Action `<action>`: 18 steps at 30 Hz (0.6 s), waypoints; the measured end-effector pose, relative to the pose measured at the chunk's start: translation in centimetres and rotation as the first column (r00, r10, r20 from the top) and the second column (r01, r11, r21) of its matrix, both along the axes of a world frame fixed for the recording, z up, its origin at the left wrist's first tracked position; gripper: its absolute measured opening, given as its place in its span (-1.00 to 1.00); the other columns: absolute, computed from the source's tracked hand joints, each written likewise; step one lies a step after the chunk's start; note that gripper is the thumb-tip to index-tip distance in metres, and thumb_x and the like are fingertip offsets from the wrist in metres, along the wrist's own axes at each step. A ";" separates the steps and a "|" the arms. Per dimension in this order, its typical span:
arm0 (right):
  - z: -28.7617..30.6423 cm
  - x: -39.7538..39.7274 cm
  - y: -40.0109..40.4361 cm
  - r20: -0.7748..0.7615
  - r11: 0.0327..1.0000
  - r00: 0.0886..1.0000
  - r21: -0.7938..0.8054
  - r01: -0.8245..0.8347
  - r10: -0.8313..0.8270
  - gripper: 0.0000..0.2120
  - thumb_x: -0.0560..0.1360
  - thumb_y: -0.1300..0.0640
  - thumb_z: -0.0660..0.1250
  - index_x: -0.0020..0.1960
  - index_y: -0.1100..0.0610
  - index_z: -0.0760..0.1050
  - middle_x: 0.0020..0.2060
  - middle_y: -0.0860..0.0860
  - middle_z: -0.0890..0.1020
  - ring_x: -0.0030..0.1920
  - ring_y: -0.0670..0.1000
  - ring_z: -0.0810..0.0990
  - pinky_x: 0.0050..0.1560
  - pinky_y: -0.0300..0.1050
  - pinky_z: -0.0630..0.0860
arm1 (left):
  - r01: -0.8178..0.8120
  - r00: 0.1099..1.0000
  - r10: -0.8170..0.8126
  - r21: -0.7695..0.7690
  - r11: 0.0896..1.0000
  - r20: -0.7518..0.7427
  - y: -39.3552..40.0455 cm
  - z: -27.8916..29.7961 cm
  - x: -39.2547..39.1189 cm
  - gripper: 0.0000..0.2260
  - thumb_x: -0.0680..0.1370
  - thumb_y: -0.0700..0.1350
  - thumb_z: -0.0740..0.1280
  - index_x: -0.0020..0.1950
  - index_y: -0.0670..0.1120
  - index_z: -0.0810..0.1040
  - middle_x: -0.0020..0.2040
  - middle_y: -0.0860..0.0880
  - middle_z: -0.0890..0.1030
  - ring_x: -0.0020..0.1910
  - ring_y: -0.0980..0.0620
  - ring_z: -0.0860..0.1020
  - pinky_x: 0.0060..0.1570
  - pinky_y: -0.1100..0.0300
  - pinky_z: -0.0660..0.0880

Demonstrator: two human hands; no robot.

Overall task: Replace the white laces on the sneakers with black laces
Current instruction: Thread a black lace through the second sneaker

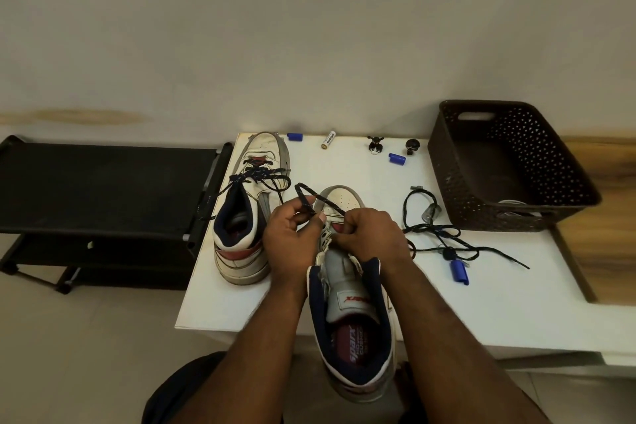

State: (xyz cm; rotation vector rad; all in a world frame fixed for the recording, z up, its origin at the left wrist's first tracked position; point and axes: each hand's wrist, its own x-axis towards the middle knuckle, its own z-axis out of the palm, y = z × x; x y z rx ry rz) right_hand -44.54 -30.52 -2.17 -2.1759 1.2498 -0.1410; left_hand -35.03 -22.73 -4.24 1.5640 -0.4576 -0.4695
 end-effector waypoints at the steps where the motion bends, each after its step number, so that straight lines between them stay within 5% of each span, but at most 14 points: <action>1: 0.0 0.0 0.0 -0.005 1.000 1.000 -0.001 0.001 -0.001 -0.68 0.42 -0.09 0.40 -0.39 0.01 0.38 -0.30 -0.05 0.56 -0.16 0.04 0.56 -0.20 -0.15 0.42 | 0.019 1.000 -0.019 0.000 1.000 -0.010 0.0 0.1 0.0 -0.70 0.44 -0.39 0.43 -0.02 0.01 0.59 -0.11 -0.02 0.67 -0.10 0.05 0.66 -0.09 0.17 0.59; 8: -0.2 -0.1 0.2 0.054 1.000 0.999 -0.004 -0.002 0.002 -0.88 0.41 0.01 0.40 -0.26 -0.03 0.49 -0.21 -0.08 0.61 -0.12 0.01 0.57 -0.19 -0.17 0.43 | 0.091 0.995 -0.095 0.103 0.991 0.042 0.1 0.4 0.1 -0.71 0.45 -0.36 0.43 0.07 -0.05 0.57 -0.16 0.09 0.60 -0.28 0.23 0.56 -0.27 0.41 0.51; 12: -0.2 -0.1 0.4 0.113 1.000 0.993 -0.008 0.015 -0.014 -0.86 0.42 0.06 0.39 -0.02 -0.07 0.61 -0.05 -0.07 0.67 -0.01 -0.01 0.60 -0.06 -0.16 0.49 | 0.125 0.983 -0.105 0.131 0.984 -0.151 0.5 0.9 0.3 -0.83 0.45 -0.33 0.45 -0.08 -0.13 0.53 -0.24 -0.09 0.56 -0.30 0.07 0.53 -0.35 0.35 0.50; 15: -0.2 0.0 0.7 0.126 0.999 0.991 0.010 0.040 -0.041 -0.85 0.44 0.01 0.39 0.01 -0.06 0.61 -0.04 -0.05 0.67 0.00 0.00 0.61 -0.04 -0.14 0.51 | 0.153 0.923 -0.085 0.156 0.976 -0.376 0.9 1.7 0.1 -0.77 0.45 -0.20 0.49 0.04 -0.19 0.52 -0.12 -0.15 0.66 -0.17 -0.07 0.64 -0.22 0.18 0.61; 18: -0.2 0.0 0.9 0.094 0.998 0.996 -0.060 0.011 -0.005 -0.83 0.48 0.03 0.36 0.06 -0.06 0.60 0.04 -0.03 0.61 0.05 0.01 0.57 -0.06 -0.17 0.43 | 0.322 0.913 -0.217 0.286 0.903 -0.344 1.9 2.7 0.6 -0.66 0.40 -0.08 0.54 0.08 -0.13 0.54 -0.09 -0.11 0.66 -0.14 -0.03 0.66 -0.24 0.16 0.59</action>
